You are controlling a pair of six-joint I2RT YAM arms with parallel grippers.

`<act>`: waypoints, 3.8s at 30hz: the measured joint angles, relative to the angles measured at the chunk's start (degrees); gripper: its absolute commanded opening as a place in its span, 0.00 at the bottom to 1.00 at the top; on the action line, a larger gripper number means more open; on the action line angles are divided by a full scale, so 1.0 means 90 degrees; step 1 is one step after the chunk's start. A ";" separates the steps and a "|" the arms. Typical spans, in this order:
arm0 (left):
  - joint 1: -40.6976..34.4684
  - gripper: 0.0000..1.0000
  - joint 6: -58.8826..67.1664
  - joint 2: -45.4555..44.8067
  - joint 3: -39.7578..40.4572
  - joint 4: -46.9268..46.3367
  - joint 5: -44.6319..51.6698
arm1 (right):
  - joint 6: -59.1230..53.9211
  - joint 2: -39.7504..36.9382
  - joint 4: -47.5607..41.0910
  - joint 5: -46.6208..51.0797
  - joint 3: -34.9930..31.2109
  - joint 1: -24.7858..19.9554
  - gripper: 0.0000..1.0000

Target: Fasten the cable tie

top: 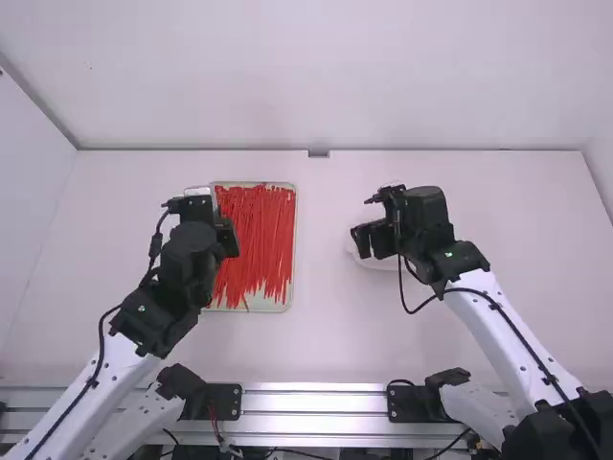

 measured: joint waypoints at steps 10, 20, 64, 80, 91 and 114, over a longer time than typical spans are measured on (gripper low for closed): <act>0.0032 0.02 -0.0039 0.0471 -0.0182 0.0947 0.0736 | -0.0330 -0.0002 0.0425 -0.1001 0.0000 0.0000 0.98; 0.0151 0.02 0.0126 0.0597 -0.0182 0.1617 0.1270 | -0.0685 -0.0333 0.0665 -0.1807 0.0000 0.0000 0.98; 0.0668 0.02 -0.0712 0.1865 -0.0092 0.4328 0.4588 | -0.0274 0.0291 0.3177 -0.1620 0.0002 0.1018 0.99; 0.0653 0.02 -0.1253 0.1872 0.0189 0.4614 0.5336 | -0.0289 0.0483 0.3194 -0.1676 0.0002 0.1183 0.43; 0.0648 0.02 -0.1464 0.2115 0.0189 0.4923 0.5367 | -0.0282 0.0486 0.3128 -0.1753 -0.0010 0.1183 0.00; 0.2613 0.98 -0.0821 0.2249 0.0539 0.4966 0.7546 | -0.0971 -0.0384 0.2181 -0.2351 -0.0010 0.0090 0.00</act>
